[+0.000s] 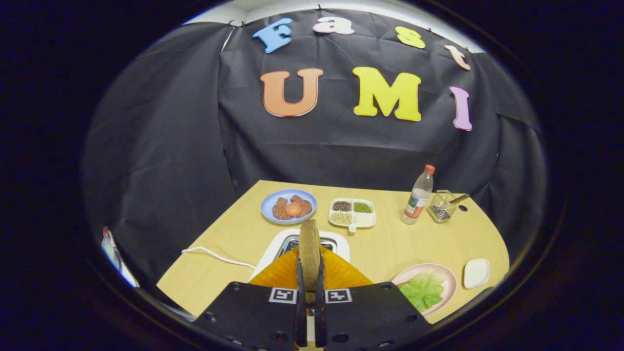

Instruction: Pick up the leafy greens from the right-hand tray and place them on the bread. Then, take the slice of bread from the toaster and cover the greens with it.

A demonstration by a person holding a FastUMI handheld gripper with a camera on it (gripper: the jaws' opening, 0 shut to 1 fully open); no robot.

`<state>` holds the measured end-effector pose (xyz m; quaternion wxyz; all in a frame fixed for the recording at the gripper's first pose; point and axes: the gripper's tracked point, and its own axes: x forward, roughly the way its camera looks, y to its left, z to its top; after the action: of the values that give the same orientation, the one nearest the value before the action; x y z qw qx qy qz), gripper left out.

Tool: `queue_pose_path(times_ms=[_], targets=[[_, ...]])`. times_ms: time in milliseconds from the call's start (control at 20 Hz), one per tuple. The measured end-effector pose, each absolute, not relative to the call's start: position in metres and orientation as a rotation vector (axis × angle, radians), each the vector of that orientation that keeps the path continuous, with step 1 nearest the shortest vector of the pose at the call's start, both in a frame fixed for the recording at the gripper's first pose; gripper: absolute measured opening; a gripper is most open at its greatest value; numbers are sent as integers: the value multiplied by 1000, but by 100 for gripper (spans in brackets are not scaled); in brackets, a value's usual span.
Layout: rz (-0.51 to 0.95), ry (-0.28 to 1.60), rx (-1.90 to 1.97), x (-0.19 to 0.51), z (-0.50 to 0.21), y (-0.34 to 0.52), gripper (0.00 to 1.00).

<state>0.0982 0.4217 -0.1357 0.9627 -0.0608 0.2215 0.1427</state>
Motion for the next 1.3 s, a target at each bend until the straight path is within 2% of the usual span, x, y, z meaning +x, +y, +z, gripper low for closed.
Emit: queue_pose_path(times_ms=[350, 550, 1000, 1300], targets=[[316, 328, -82, 71, -56, 411, 6], [308, 294, -67, 60, -40, 381, 6], [182, 383, -45, 86, -105, 281, 6], [174, 461, -44, 96, -166, 243, 6]])
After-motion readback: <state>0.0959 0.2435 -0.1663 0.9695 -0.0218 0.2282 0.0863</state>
